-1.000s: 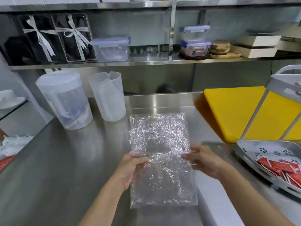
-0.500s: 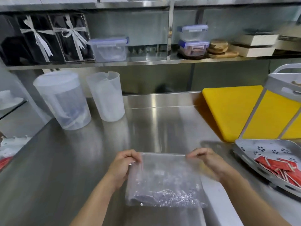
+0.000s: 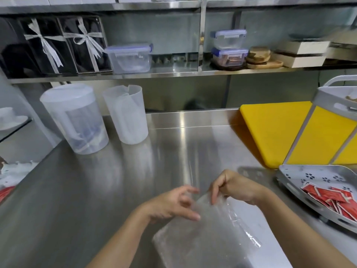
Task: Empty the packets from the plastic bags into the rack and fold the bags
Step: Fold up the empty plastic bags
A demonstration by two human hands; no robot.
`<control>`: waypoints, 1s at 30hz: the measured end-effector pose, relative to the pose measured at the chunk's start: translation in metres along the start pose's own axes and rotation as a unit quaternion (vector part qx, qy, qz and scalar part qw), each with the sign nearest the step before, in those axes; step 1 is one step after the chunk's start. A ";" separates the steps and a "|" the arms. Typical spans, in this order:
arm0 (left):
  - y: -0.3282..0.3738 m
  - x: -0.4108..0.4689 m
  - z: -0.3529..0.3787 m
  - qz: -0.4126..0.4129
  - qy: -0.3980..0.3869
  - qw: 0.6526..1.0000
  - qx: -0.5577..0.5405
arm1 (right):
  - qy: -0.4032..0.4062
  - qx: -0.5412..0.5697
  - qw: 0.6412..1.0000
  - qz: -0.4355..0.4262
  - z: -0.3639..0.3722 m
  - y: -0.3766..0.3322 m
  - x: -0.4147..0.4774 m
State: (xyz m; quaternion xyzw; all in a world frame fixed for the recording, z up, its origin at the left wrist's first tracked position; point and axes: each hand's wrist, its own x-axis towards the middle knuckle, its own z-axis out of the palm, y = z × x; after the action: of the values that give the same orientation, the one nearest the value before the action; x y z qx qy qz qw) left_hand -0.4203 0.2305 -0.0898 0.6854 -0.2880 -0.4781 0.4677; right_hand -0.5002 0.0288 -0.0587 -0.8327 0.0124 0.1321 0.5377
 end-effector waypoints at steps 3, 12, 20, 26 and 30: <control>-0.009 0.010 0.013 -0.006 0.002 1.000 0.002 | 0.004 0.021 0.999 -0.028 0.005 -0.009 0.004; -0.002 0.016 0.007 0.083 0.394 0.906 -0.127 | 0.226 0.159 0.961 0.026 0.031 0.016 0.016; 0.000 0.008 0.010 0.082 0.370 0.890 -0.255 | 0.095 0.346 0.930 0.075 0.034 0.039 0.004; -0.009 -0.002 0.007 0.016 0.221 0.947 -0.234 | 0.141 0.357 0.923 0.029 0.036 0.036 0.000; -0.018 -0.003 0.007 -0.006 0.251 0.953 -0.170 | 0.111 0.369 0.922 0.027 0.033 0.036 -0.005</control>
State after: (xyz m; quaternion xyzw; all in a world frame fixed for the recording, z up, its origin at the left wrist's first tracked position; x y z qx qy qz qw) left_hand -0.4282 0.2374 -0.1060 0.6953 -0.0717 -0.3359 0.6313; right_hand -0.5180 0.0428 -0.1027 -0.5836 0.1425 0.0389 0.7985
